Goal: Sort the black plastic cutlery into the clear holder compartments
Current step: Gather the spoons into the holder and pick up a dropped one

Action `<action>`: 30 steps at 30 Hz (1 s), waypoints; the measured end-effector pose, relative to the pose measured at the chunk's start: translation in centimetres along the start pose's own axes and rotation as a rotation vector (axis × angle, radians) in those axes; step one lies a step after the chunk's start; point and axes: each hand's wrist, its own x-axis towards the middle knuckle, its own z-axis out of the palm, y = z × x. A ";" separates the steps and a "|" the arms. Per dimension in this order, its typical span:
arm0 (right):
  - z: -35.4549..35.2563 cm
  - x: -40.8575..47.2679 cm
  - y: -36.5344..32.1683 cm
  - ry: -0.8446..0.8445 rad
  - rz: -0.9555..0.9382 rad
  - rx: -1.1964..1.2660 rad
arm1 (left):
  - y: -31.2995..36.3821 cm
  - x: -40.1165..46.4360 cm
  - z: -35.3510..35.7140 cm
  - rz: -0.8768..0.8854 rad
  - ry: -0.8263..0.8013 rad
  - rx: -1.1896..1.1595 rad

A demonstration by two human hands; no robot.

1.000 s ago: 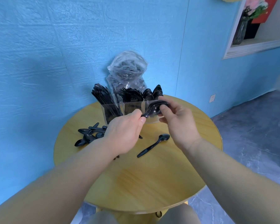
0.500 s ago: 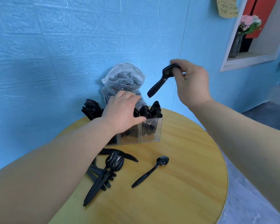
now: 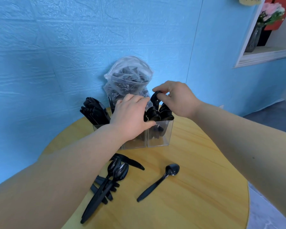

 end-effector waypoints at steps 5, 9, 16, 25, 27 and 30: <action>1.0 -0.6 0.3 -0.210 0.071 0.101 | -0.1 -0.1 0.2 -0.011 0.030 -0.006; -0.1 -1.2 1.6 -0.086 0.118 0.243 | 0.0 0.3 -0.2 0.011 -0.002 0.026; -0.7 -2.1 3.1 -0.281 0.244 0.371 | 0.6 1.3 -0.8 0.076 -0.157 0.070; 0.9 -2.7 3.6 -0.165 0.055 0.039 | 0.3 1.1 -0.2 0.066 -0.089 0.044; 0.9 -2.9 3.5 -0.100 0.024 0.007 | 0.3 0.9 -0.1 0.069 -0.058 0.046; 0.5 -3.1 3.2 -0.172 0.032 0.022 | 0.3 0.8 -0.1 0.075 -0.033 0.058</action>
